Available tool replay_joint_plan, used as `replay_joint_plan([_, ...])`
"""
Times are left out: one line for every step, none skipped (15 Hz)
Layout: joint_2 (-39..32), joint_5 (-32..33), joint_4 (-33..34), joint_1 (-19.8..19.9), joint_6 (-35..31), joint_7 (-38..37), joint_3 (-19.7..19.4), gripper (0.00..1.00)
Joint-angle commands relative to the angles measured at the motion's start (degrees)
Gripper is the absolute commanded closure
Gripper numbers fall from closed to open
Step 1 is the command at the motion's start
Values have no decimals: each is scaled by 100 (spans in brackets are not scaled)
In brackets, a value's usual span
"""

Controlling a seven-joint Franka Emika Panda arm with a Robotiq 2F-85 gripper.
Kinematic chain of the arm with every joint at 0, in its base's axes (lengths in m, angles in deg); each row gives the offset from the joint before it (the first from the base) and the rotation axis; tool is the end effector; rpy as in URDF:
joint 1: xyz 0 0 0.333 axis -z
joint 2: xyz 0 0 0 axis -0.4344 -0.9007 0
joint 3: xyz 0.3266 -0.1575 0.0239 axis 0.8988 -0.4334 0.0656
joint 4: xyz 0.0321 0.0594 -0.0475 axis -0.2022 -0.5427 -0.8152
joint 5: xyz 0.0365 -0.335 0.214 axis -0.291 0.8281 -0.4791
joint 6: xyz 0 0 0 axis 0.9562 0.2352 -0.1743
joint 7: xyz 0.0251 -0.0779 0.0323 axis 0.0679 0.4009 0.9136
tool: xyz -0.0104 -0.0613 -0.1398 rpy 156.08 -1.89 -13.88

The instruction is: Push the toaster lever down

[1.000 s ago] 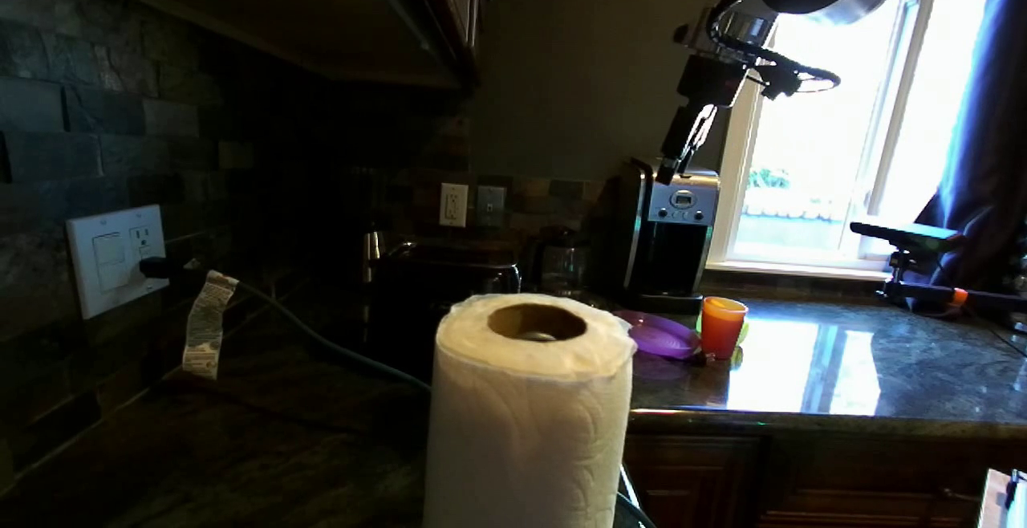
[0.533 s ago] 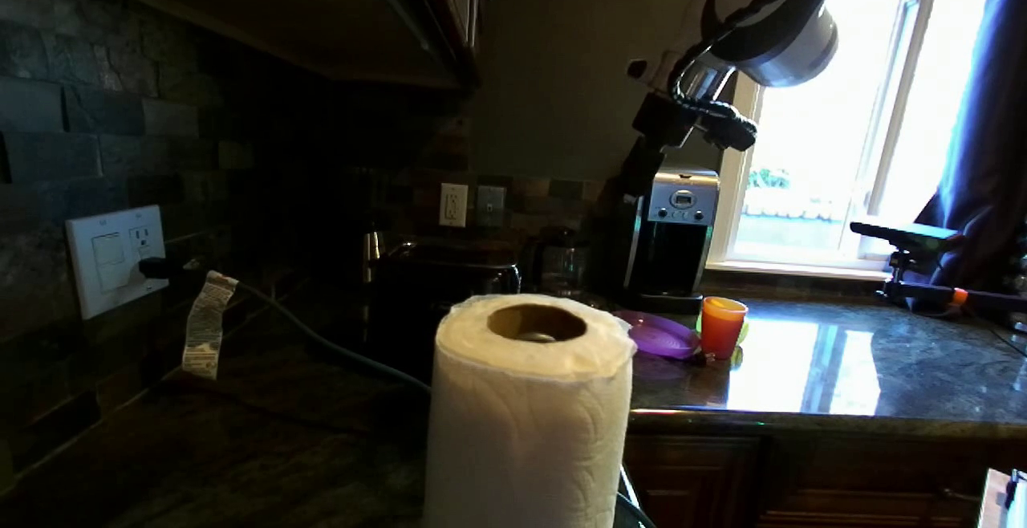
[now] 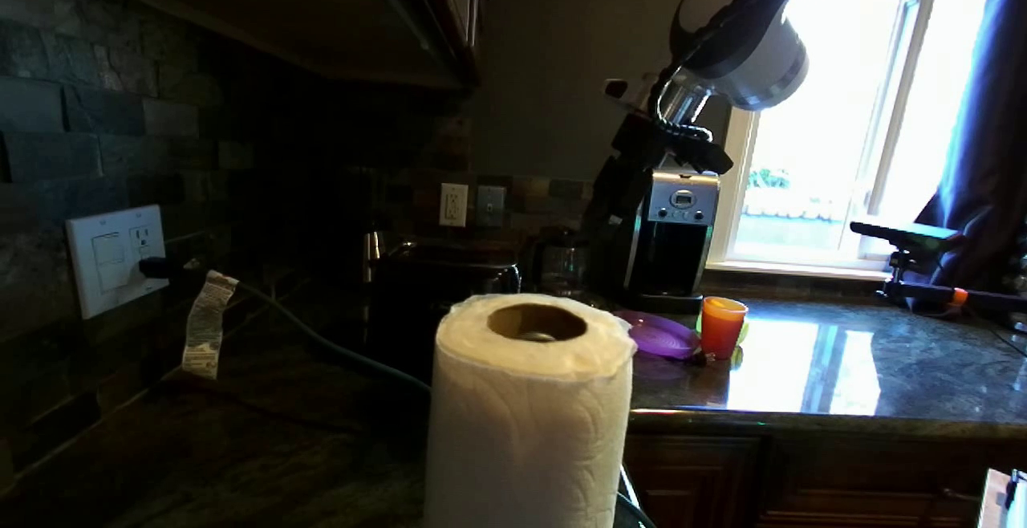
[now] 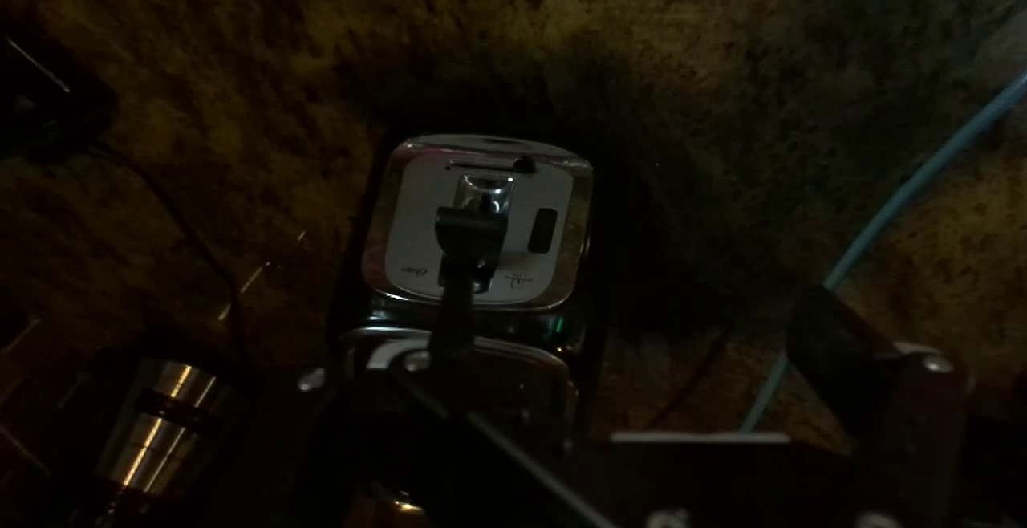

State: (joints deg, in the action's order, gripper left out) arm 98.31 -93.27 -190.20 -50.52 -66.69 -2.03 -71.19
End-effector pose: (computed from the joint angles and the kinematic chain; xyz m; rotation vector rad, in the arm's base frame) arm 0.4926 0.0714 0.4088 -2.6809 -1.4112 -0.6179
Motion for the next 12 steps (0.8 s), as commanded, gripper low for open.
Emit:
replay_joint_plan([-29, -187, 14, 497, 34, 130, 498, 0])
replay_joint_plan([-85, -364, 51, 438, 54, 210, 457, 0])
replay_joint_plan([-178, -583, 85, 423, -21, 338, 465, 0])
replay_joint_plan([-304, -761, 101, 475, -197, 408, 551, 0])
replay_joint_plan([-400, -1023, 111, 502, -277, 528, 621, 25])
replay_joint_plan([-506, -1300, 124, 522, -381, 680, 686, 26])
replay_joint_plan([-695, -1363, 107, 617, -721, 726, 793, 32])
replay_joint_plan([-824, -1530, 126, 665, -870, 867, 859, 42])
replay_joint_plan([-986, -1721, 143, 717, -1128, 1043, 937, 50])
replay_joint_plan([-1115, -1907, 160, 423, -1367, 1183, 672, 58])
replay_joint_plan([-1254, -2187, 210, 420, -1610, 1364, 708, 65])
replay_joint_plan([-1371, -2556, 296, 391, -1715, 1613, 737, 73])
